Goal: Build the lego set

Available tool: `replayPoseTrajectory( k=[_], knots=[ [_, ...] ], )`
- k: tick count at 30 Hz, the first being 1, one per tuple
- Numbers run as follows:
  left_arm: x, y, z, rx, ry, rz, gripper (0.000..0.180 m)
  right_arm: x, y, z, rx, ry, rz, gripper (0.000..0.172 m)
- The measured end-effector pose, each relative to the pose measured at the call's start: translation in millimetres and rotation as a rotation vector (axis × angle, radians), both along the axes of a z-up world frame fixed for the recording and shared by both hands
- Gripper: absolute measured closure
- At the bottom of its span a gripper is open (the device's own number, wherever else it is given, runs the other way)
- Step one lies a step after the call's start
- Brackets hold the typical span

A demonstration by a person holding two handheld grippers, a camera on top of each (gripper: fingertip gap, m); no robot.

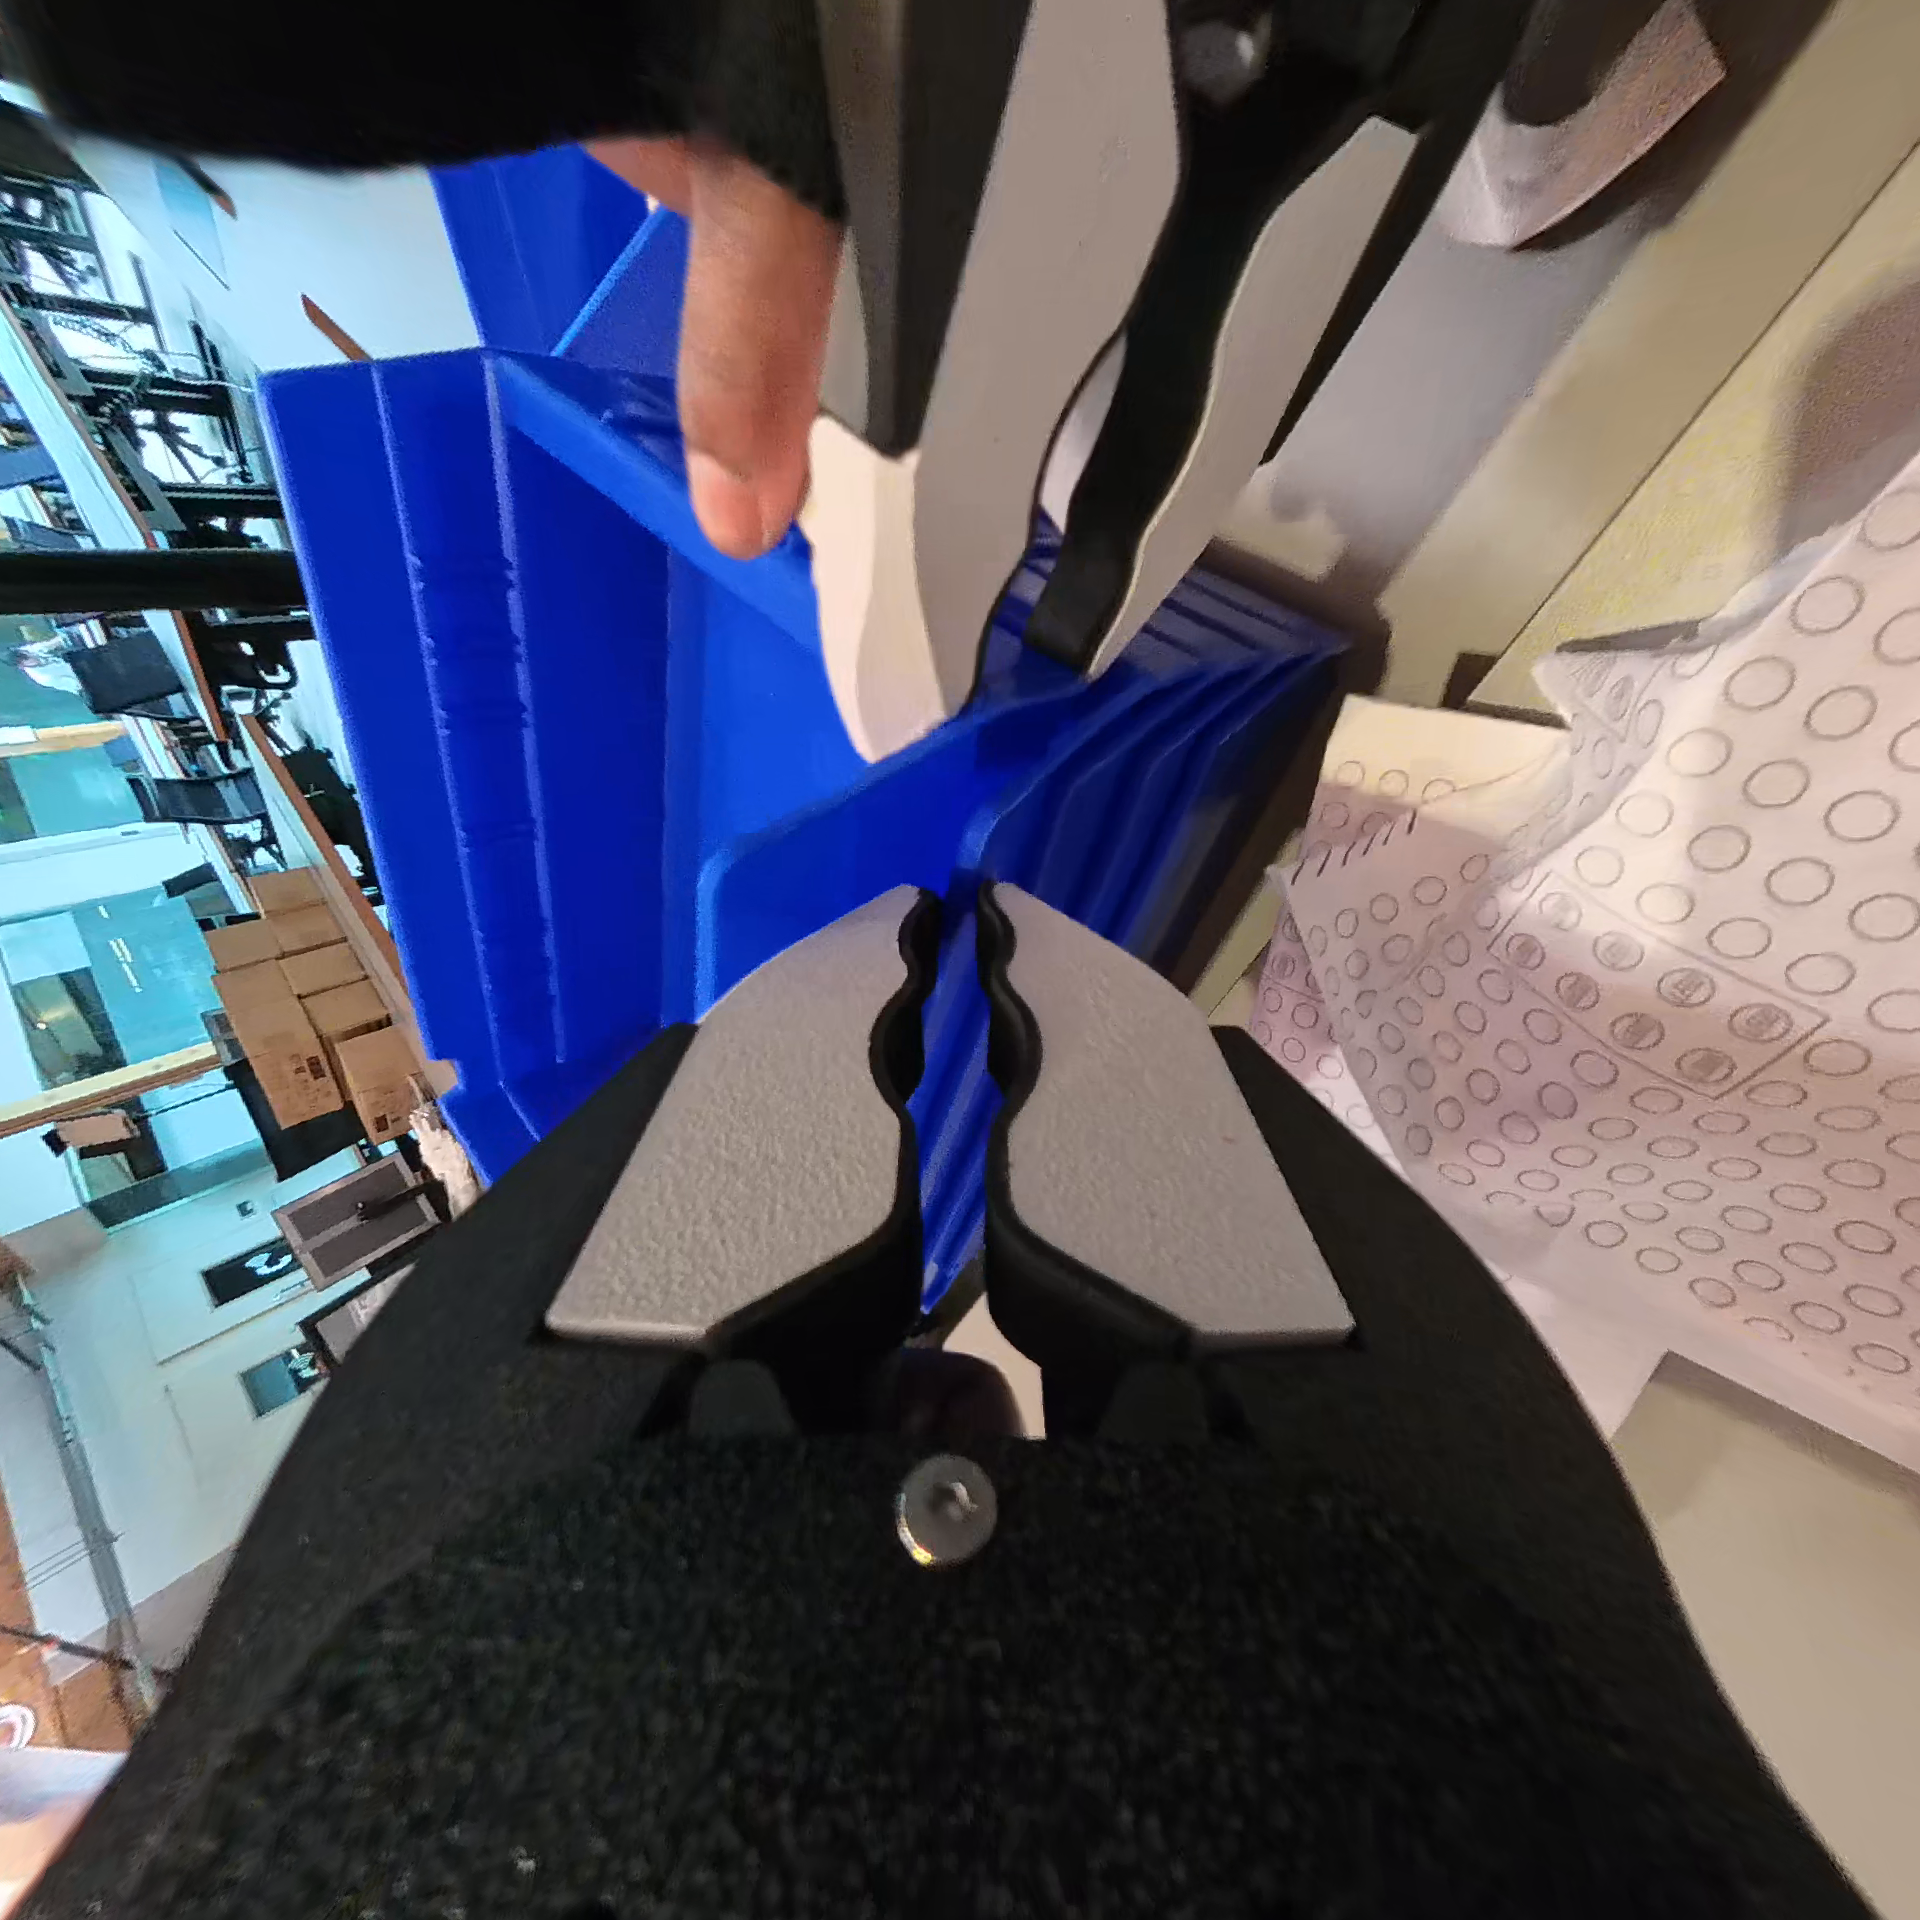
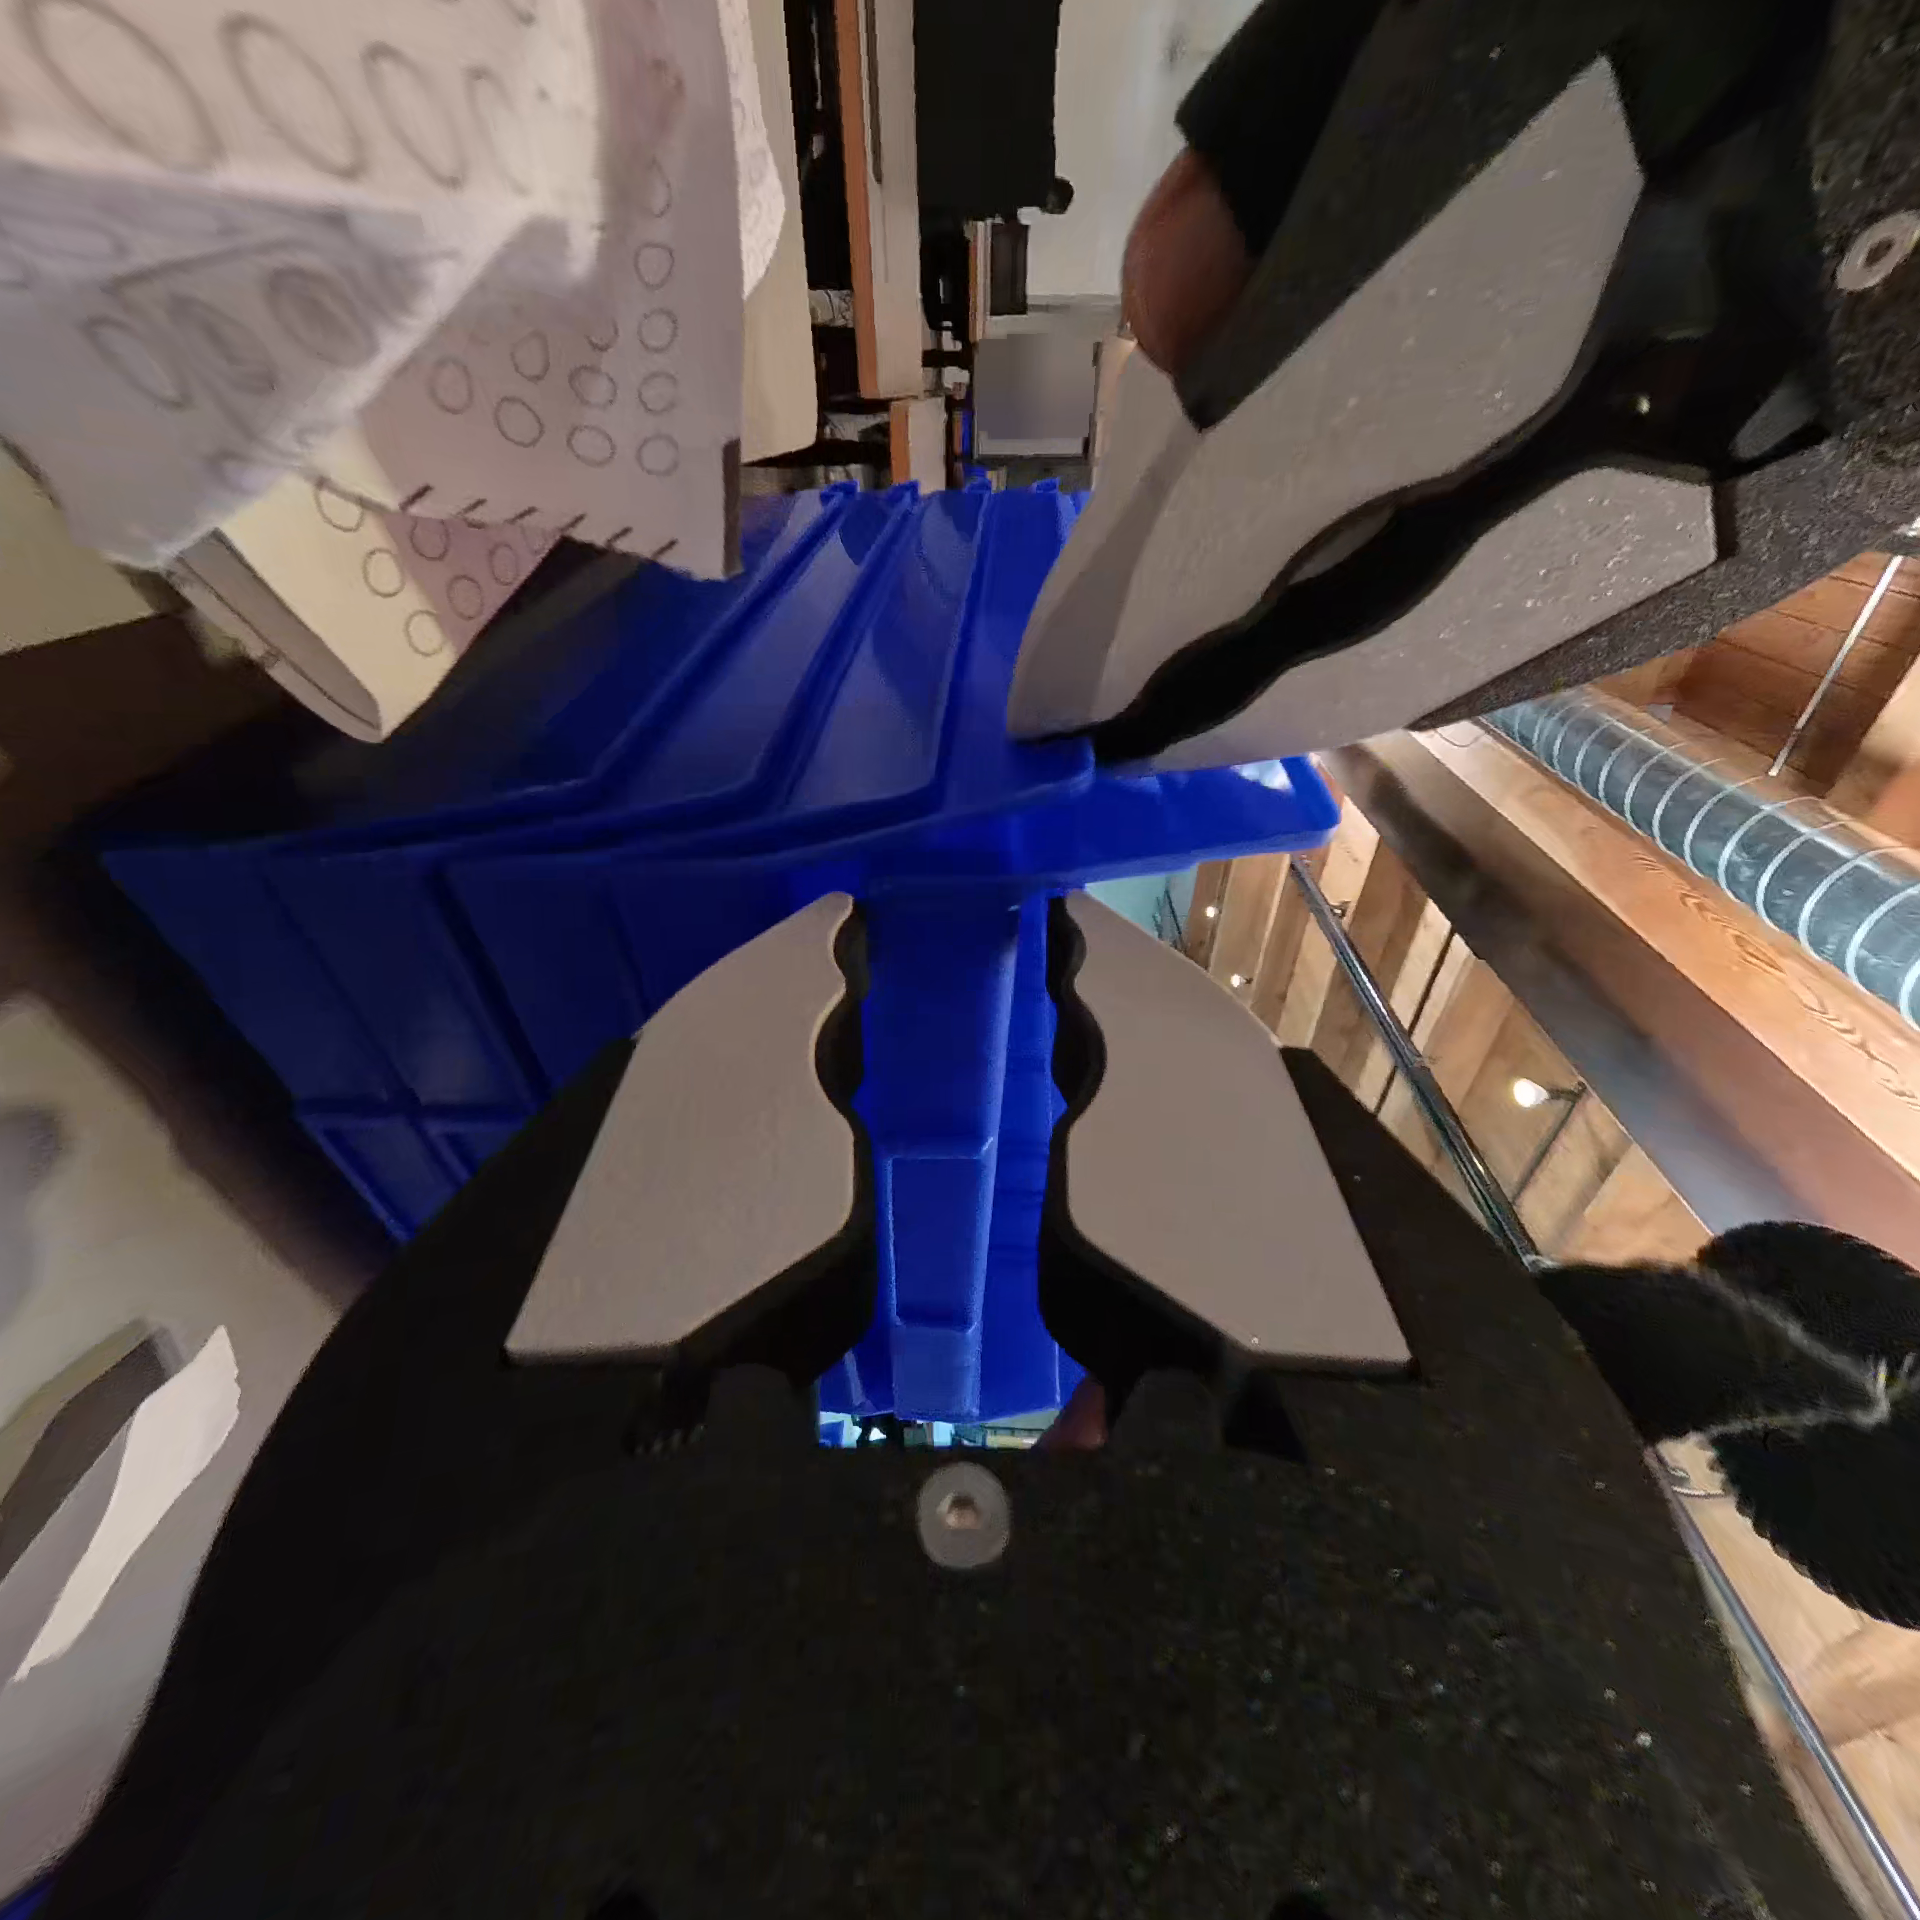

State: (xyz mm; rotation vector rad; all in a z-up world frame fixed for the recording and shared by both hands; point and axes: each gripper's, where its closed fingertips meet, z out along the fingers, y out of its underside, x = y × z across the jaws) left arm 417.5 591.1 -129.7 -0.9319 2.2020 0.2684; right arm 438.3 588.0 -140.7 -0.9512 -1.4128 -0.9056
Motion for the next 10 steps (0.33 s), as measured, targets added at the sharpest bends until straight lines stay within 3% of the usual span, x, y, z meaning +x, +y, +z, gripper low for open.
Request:
replayPoseTrajectory(
  k=[1,6,8,10],
  knots=[
    [-1,1,0,-0.002,-0.004,0.004,0.174,-1,1,1,-0.01,0.001,0.004,0.137],
    [0,-1,-1,-0.029,-0.025,0.004,0.174,0,2,1,-0.038,0.021,-0.011,0.144],
    [8,-15,-3,-0.099,-0.078,-0.04,0.174,1,2,3,-0.032,0.067,-0.017,0.145],
    [7,-12,-2,-0.047,-0.052,-0.051,0.173,1,3,4,-0.036,0.098,-0.033,0.145]
  ],
)
